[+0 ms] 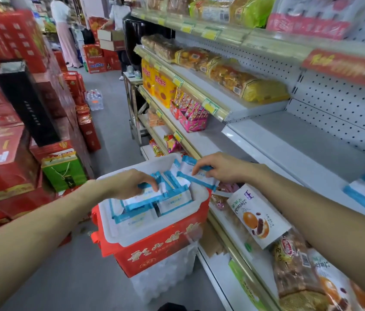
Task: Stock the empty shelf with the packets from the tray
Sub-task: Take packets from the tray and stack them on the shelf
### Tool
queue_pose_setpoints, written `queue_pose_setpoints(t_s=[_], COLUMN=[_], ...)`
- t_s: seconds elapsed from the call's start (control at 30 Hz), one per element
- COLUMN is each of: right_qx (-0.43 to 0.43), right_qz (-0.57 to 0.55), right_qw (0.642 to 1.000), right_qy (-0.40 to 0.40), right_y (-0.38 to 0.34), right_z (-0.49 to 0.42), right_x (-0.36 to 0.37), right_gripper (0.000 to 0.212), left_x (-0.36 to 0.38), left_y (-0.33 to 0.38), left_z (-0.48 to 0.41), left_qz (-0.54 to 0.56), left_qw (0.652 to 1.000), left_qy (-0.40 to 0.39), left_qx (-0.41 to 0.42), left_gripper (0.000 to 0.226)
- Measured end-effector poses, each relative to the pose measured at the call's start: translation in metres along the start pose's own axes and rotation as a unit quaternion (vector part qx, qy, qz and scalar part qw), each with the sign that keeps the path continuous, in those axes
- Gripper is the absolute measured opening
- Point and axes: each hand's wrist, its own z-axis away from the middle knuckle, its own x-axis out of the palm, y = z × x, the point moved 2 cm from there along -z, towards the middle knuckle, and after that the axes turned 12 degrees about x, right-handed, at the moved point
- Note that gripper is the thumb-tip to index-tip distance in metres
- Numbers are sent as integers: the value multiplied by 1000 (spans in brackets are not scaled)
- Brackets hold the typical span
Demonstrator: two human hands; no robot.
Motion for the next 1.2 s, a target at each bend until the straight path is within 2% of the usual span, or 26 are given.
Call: queue_pose_setpoints(t_s=[0.17,0.27,0.47,0.57,0.67,0.77,0.8,0.93,1.2], right_qx=[45,68,144,194,238,296,323,401,456], right_qz=[11,33,25,60,59,73,61,-5,52], right_qw=[998,994,974,955,941,921,910,875,840], right_qy=[33,80,172,214,231,242,251,271,290], right_y=[25,48,109,141,175,206,219,258,310], right_z=[39,71,162,222,286,355,378,463,553], right_x=[-34,-58,-99,-115,-121,-119,-118,-108,-68], right_gripper=[45,49,46,38,41,21,22,55,46], left_x=[-70,-104,-139,-141,-136,-126,-122,-106,-82], left_y=[37,72,177,232,293,350,367,425,507], left_z=[-36,-68,-142,-181,-215,-242,-251,-271,-295], left_qz=[-55,-94,-145,-153,-150,-159,-159,-117,-40], left_qw=[997,991,967,956,941,924,916,892,899], left_qy=[6,21,53,61,64,78,87,97,53], left_qx=[47,96,201,242,295,339,358,426,434], left_gripper=[51,49,40,41,39,37,37,30,31])
